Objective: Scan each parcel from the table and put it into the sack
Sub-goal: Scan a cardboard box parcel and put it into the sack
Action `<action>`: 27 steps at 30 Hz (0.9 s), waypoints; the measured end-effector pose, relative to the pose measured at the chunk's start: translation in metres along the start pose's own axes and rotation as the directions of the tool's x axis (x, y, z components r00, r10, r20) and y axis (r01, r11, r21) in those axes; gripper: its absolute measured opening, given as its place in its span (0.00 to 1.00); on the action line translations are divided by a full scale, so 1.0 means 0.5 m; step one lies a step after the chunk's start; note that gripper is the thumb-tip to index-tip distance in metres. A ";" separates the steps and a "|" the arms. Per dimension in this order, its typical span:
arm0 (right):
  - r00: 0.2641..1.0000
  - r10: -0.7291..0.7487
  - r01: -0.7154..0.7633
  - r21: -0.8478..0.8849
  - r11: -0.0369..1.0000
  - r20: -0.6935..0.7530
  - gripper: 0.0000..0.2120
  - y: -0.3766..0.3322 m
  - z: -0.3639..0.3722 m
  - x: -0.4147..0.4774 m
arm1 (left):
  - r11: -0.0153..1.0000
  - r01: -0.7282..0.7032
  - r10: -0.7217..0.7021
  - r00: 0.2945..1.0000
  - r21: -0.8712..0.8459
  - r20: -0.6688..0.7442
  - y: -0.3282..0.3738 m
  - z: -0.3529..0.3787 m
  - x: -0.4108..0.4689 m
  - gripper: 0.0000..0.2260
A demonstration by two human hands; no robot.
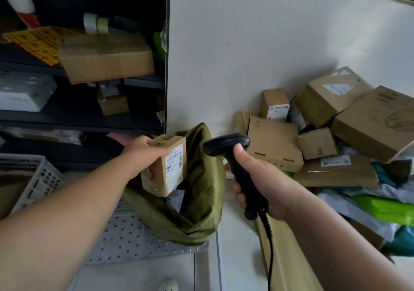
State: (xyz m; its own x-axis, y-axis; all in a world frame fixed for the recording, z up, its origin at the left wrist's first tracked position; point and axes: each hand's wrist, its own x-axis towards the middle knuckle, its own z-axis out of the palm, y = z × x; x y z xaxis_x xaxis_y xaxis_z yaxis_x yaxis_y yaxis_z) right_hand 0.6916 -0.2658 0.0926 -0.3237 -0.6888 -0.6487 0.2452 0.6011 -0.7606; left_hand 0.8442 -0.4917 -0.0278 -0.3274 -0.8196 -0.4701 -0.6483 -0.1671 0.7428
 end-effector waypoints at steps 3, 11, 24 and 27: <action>0.998 0.032 -0.030 0.041 0.999 -0.046 0.41 0.027 -0.020 0.005 | 0.994 0.026 -0.024 1.000 0.104 -0.020 -0.025 0.042 0.015 0.32; 0.987 0.068 -0.046 0.151 0.987 -0.146 0.39 0.095 -0.098 -0.022 | 0.932 -0.115 0.123 0.992 0.343 -0.002 0.014 0.166 -0.005 0.42; 0.930 0.002 0.093 0.238 0.967 -0.368 0.41 0.239 -0.295 -0.236 | 0.561 -0.768 0.692 0.640 0.310 0.333 0.201 0.447 -0.292 0.38; 0.922 0.006 0.104 0.261 0.960 -0.388 0.39 0.297 -0.362 -0.309 | 0.520 -0.797 0.678 0.603 0.307 0.419 0.205 0.519 -0.382 0.38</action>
State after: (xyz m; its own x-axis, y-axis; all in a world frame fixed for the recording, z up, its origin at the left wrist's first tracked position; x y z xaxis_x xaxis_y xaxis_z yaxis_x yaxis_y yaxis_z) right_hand 0.6126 0.0030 0.0845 -0.6514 -0.4744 -0.5922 0.4400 0.3997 -0.8041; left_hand 0.6621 -0.2101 0.0144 -0.9255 -0.3783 0.0203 -0.2869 0.7349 0.6145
